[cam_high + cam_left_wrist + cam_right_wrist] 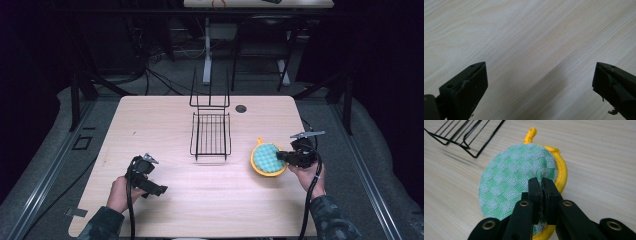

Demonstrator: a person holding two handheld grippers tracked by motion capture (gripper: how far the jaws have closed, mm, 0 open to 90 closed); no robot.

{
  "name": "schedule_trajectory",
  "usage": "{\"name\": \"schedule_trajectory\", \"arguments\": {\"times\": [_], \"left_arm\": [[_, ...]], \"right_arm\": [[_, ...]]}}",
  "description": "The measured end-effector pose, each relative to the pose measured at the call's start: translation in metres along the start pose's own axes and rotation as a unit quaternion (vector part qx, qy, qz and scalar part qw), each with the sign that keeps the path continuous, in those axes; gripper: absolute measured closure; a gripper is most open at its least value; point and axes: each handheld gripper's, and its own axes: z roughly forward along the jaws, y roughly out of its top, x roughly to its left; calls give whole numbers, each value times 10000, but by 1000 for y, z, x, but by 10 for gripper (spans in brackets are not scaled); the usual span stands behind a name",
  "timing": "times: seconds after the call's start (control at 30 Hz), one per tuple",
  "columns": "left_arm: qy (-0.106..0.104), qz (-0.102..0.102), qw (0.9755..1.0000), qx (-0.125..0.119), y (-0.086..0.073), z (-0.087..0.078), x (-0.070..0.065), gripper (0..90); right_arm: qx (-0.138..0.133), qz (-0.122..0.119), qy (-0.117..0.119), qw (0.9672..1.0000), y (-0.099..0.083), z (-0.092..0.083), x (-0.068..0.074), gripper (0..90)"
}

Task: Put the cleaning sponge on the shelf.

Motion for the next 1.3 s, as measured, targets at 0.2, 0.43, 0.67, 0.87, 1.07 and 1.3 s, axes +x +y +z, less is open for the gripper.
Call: {"name": "schedule_trajectory", "arguments": {"times": [0.2,0.43,0.67,0.87,1.07,1.3], "left_arm": [[-19,-3,10000,-4,0,0,0,2],[-22,-16,10000,-8,0,0,1,2],[-18,-29,10000,-6,-1,0,1,2],[-19,-29,10000,-3,-1,0,2,2],[4,-13,10000,13,-1,0,2,2],[4,-7,10000,36,-1,0,2,2]], "right_arm": [[-130,-75,38,9999,1,-8,5,867],[-224,-117,41,9997,2,-14,6,867],[-288,-239,29,9993,6,-20,12,867],[-312,-312,-4,9990,8,-23,18,868],[-344,-367,14,9987,10,-25,22,868],[-408,-351,4,9985,13,-28,24,868]]}}
